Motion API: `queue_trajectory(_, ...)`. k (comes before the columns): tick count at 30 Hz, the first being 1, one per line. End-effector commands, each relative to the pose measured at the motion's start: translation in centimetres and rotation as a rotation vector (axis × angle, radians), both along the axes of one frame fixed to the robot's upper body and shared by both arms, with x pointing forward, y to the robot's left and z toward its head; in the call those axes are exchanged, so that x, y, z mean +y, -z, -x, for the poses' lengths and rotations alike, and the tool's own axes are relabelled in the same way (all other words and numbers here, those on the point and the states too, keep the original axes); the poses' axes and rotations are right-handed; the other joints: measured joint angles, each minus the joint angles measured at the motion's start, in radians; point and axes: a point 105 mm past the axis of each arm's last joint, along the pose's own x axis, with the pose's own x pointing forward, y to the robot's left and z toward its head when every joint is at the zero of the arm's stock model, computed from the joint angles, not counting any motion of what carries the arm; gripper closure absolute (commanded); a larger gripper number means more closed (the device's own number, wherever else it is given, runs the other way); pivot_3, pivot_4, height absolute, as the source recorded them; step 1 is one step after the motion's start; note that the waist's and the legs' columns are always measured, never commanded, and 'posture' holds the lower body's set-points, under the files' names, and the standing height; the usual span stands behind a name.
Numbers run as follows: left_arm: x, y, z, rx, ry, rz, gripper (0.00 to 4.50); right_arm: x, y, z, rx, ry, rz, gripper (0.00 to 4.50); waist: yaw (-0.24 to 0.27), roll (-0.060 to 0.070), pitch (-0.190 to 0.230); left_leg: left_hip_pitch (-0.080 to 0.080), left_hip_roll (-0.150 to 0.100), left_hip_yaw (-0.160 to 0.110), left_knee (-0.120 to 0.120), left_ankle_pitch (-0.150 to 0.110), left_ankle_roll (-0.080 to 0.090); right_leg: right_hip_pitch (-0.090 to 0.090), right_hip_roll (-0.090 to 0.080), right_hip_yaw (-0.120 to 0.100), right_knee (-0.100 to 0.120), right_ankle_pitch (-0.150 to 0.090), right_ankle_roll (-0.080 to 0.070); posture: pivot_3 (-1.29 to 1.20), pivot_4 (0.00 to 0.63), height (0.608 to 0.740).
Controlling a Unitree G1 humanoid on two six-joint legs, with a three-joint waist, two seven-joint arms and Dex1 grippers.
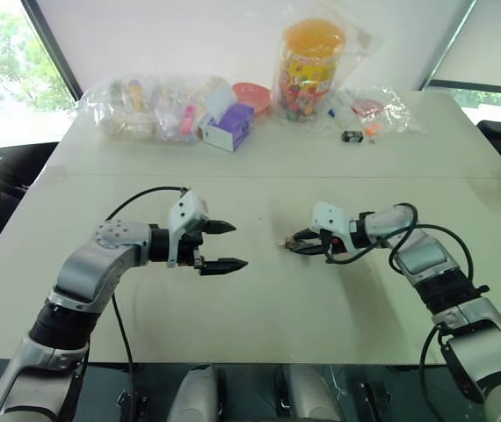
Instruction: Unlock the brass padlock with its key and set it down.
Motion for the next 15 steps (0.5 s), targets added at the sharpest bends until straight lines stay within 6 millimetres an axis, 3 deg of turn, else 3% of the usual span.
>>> queue_trajectory(1,-0.3,-0.6,0.0,-0.015,0.012,0.027,0.00,-0.6,-1.2,-0.3,-0.193,0.027,0.072,3.81,0.001,0.000,0.000,0.000,0.000,0.000,0.000,0.000,0.000,0.000,0.000,0.000,0.000,0.000,0.000,0.00,0.150,0.735)
queue_trajectory(4,-1.0,-0.9,-0.4,0.022,0.019,0.075,0.00,0.8,-5.0,0.1,-0.485,-0.005,0.048,3.81,0.002,0.000,0.000,-0.001,0.000,0.000,0.000,0.000,0.000,-0.001,-0.001,0.000,0.001,0.000,0.000,0.00,0.150,0.735)
queue_trajectory(8,-1.6,-1.3,-0.9,0.058,0.032,0.115,0.00,2.0,-7.1,2.1,-0.678,-0.094,0.083,3.81,0.000,0.000,0.000,-0.002,0.000,0.000,0.000,0.000,0.000,-0.003,0.000,0.000,0.001,0.000,0.000,0.00,0.150,0.735)
queue_trajectory(10,-2.3,-1.7,-1.2,0.073,0.061,0.136,0.00,3.3,-8.6,4.2,-0.787,-0.150,0.061,3.81,0.000,0.000,0.000,-0.002,0.000,0.000,0.000,0.000,0.000,-0.003,0.001,0.000,0.001,0.000,0.000,0.00,0.150,0.735)
queue_trajectory(15,-3.0,-2.5,-1.9,0.090,0.092,0.172,0.00,4.1,-9.1,6.1,-0.844,-0.186,0.078,3.81,0.000,0.000,0.000,-0.002,-0.001,0.000,0.000,0.000,0.000,-0.003,0.001,0.000,0.002,0.000,0.000,0.00,0.150,0.735)
